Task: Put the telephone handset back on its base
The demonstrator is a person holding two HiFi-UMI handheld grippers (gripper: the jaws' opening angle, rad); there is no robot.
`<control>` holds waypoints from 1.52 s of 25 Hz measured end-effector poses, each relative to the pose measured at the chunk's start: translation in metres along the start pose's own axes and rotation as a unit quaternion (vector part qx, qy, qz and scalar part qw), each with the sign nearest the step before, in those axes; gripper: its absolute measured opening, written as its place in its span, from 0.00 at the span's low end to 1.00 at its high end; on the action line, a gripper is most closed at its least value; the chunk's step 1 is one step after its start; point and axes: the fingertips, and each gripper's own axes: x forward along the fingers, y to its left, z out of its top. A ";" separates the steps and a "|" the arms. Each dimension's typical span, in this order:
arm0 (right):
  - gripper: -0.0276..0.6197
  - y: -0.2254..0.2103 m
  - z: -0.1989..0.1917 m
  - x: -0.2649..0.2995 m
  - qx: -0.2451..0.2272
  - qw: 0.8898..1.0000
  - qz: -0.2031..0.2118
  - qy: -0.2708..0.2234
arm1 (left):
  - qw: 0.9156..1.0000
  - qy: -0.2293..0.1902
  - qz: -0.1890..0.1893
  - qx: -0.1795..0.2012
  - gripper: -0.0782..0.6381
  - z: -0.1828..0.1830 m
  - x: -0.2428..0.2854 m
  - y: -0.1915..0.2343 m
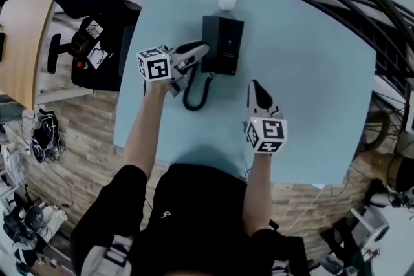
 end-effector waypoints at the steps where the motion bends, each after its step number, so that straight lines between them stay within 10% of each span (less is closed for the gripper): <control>1: 0.02 -0.001 0.001 0.003 0.000 1.000 0.001 0.001 | 1.000 0.008 -0.001 0.002 0.21 -0.001 0.001 0.003; 23: 0.02 -0.004 -0.019 0.022 0.007 1.000 0.000 0.025 | 0.996 0.068 -0.036 -0.039 0.21 -0.018 0.017 0.041; 38: 0.02 0.020 0.010 0.015 -0.027 0.999 0.013 0.009 | 0.970 0.208 0.111 0.063 0.29 -0.028 0.015 0.057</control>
